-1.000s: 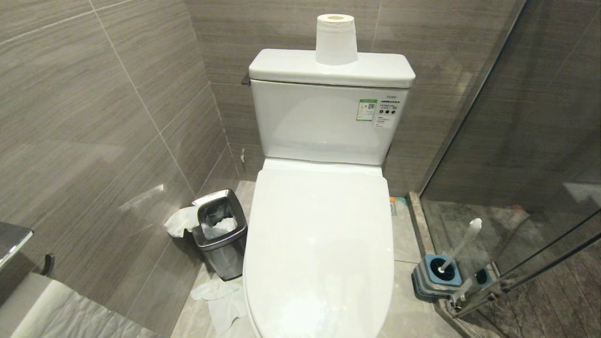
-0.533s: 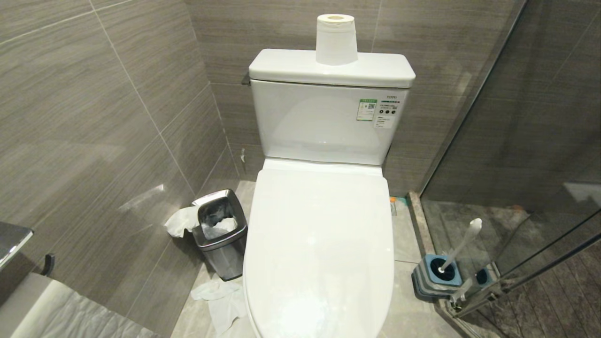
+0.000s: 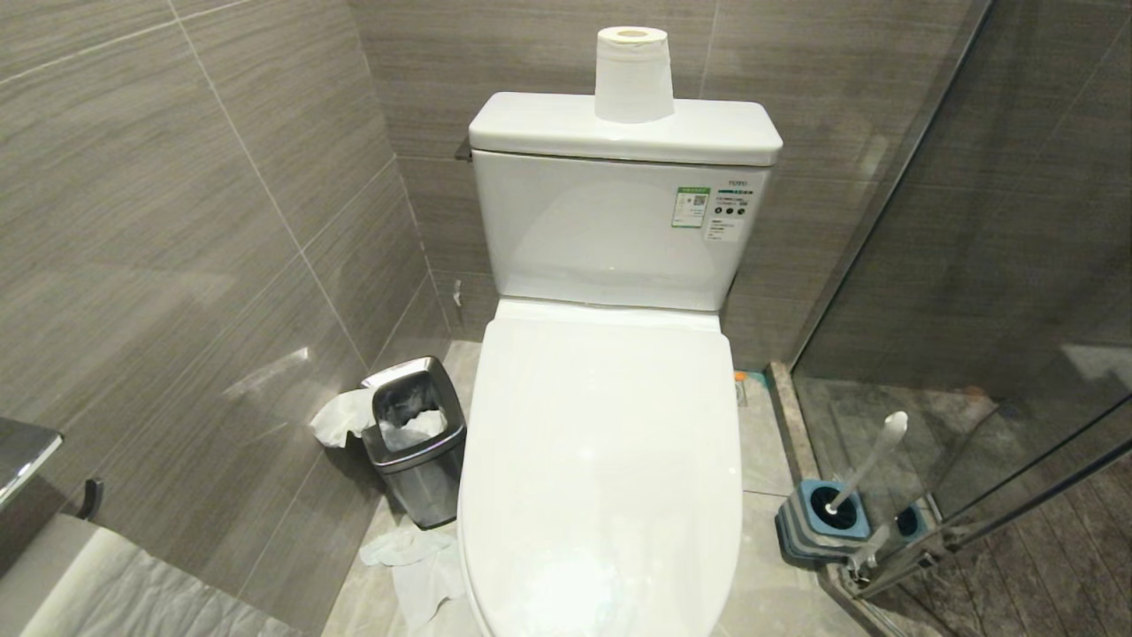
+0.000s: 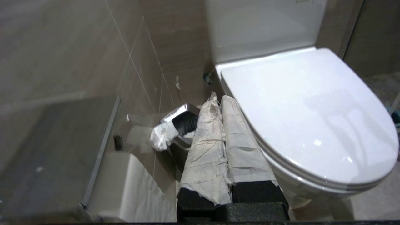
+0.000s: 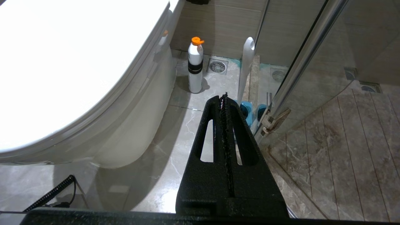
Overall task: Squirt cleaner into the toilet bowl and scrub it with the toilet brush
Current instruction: Use the left hand to lift the toilet lid slightly
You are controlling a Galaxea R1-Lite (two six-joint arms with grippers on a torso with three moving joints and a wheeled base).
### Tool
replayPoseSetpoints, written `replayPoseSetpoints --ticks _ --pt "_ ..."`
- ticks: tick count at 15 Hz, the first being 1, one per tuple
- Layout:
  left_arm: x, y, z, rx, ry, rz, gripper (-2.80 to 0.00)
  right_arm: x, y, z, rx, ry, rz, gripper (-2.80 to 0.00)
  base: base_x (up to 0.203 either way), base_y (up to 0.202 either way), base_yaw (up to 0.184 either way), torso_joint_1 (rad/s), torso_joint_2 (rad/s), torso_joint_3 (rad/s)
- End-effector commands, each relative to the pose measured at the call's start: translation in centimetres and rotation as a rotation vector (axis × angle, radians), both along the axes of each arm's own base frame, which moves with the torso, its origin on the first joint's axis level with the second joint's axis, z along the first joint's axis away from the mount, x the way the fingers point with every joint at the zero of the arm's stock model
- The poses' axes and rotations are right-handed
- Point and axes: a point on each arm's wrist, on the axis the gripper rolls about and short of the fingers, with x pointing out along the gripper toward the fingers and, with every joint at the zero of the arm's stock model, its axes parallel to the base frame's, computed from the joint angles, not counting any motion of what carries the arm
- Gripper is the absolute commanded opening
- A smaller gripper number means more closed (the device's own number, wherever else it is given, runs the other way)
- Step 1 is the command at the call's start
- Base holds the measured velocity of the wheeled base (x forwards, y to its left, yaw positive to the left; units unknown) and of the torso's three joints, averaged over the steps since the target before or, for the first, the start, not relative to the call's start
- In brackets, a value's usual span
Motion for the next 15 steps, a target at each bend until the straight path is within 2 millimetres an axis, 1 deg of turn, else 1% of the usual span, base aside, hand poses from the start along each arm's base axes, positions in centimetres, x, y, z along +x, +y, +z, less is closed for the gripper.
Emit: replayPoseSetpoints --ticks 1,4,6,7,9,11,13,15 --pt "1.4 0.0 5.0 0.003 0.045 0.003 -2.80 0.0 0.0 0.0 0.000 0.000 0.000 -2.80 0.000 0.000 0.000 0.000 0.00 0.000" --pt "4.7 0.0 10.8 0.030 0.081 0.007 -2.80 0.0 0.0 0.0 0.000 0.002 0.000 -2.80 0.000 0.000 0.000 0.000 0.00 0.000" --pt "7.2 -0.1 13.8 0.047 0.092 0.005 -2.80 0.0 0.0 0.0 0.000 -0.001 0.000 -2.80 0.000 0.000 0.000 0.000 0.00 0.000" --pt "8.2 -0.1 14.8 0.052 0.102 0.005 -2.80 0.0 0.0 0.0 0.000 0.000 0.000 -2.80 0.000 0.000 0.000 0.000 0.00 0.000" --pt "10.5 0.0 15.9 0.058 0.136 0.008 -2.80 0.0 0.0 0.0 0.000 0.000 0.000 -2.80 0.000 0.000 0.000 0.000 0.00 0.000" --pt "13.0 -0.1 16.6 0.079 0.176 0.010 -2.80 0.0 0.0 0.0 0.000 0.000 0.000 -2.80 0.000 0.000 0.000 0.000 0.00 0.000" --pt "15.6 -0.2 17.1 0.106 0.227 -0.001 -2.80 0.0 0.0 0.0 0.000 0.000 0.000 -2.80 0.000 0.000 0.000 0.000 0.00 0.000" --pt "17.6 -0.6 17.0 0.123 0.339 -0.042 -2.80 0.0 0.0 0.0 0.000 0.001 0.000 -2.80 0.000 0.000 0.000 0.000 0.00 0.000"
